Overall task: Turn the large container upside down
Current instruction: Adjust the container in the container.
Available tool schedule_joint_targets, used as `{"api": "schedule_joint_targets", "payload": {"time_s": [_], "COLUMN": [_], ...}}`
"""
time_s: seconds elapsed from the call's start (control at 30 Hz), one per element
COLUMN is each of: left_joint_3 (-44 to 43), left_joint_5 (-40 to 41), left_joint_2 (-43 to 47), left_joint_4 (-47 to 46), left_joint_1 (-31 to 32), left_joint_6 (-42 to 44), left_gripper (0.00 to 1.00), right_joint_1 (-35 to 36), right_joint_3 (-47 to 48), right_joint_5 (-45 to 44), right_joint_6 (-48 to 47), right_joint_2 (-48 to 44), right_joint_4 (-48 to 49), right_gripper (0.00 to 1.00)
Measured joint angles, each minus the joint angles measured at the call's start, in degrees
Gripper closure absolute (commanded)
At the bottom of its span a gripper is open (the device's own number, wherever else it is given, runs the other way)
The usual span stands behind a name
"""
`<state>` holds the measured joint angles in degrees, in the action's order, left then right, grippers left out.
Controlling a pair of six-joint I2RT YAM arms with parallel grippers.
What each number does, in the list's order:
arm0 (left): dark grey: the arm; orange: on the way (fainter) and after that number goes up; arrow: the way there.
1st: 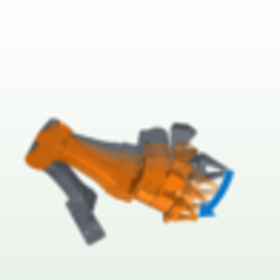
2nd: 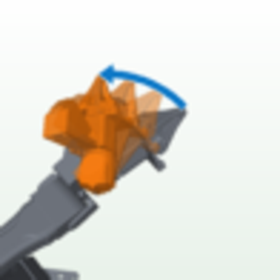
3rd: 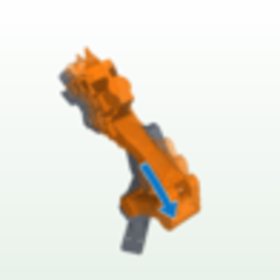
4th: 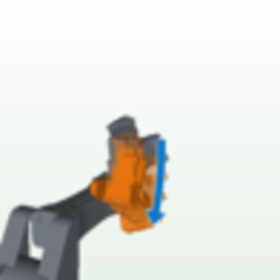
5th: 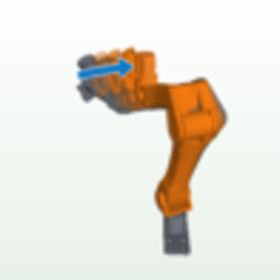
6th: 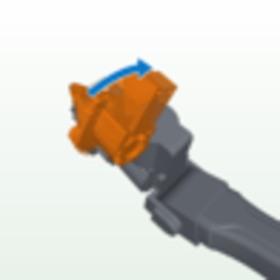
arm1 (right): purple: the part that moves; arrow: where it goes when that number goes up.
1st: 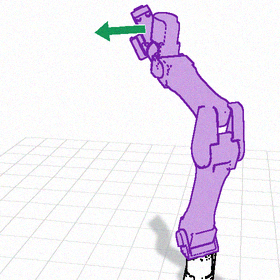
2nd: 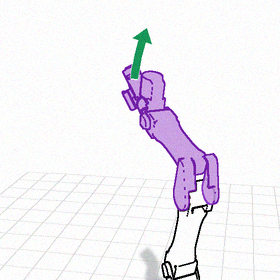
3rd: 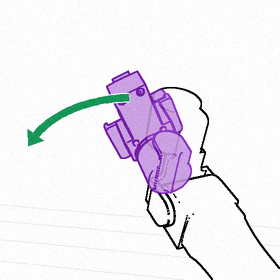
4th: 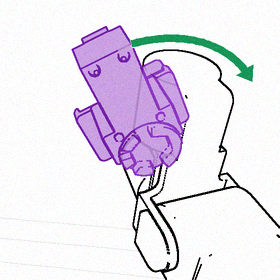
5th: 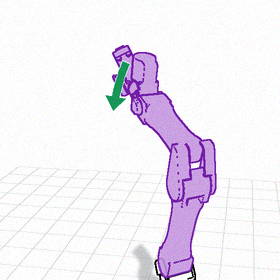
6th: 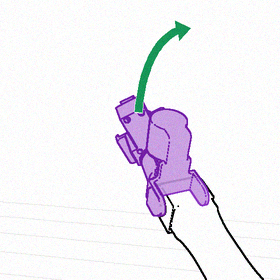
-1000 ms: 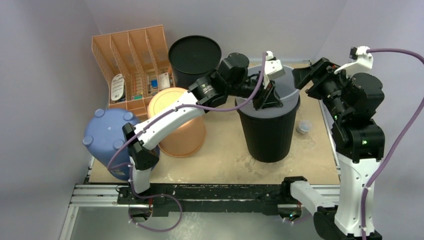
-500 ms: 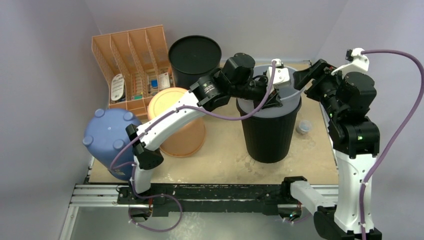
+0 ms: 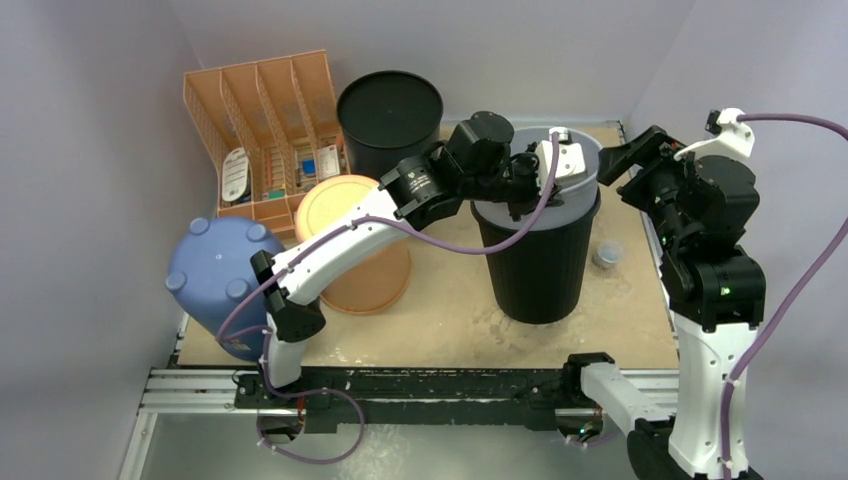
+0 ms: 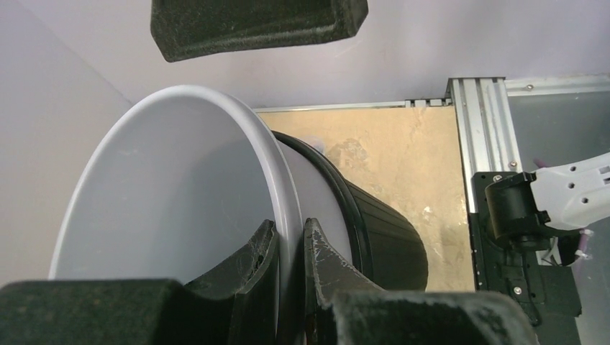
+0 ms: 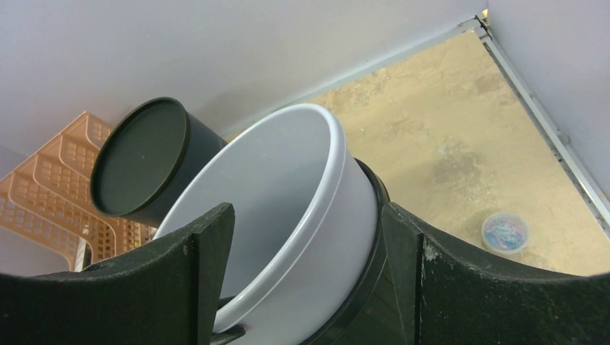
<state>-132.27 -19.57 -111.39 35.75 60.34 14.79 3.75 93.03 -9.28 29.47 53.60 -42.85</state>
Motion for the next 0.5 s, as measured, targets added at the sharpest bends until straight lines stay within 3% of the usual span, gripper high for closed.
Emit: {"api": "schedule_joint_targets", "payload": {"time_s": [0.17,0.37,0.5], "left_joint_3": [0.0,0.2,1.7], "left_joint_5": [2.1,2.1,0.3], "left_joint_2": [0.1,0.4,2.2], "left_joint_4": [0.0,0.0,-2.9], "left_joint_1": [0.7,0.9,0.7], "left_joint_6": [0.8,0.2,-2.3], "left_gripper": [0.98,0.67,0.57], "right_joint_1": [0.0,0.0,0.0], "right_joint_3": [-0.5,-0.7,-0.5], "right_joint_5": [-0.2,-0.2,-0.2], "right_joint_6": [0.3,0.4,0.4], "right_joint_2": [0.0,0.3,0.4], "right_joint_4": [-0.1,-0.1,-0.2], "right_gripper": [0.22,0.22,0.22]}}
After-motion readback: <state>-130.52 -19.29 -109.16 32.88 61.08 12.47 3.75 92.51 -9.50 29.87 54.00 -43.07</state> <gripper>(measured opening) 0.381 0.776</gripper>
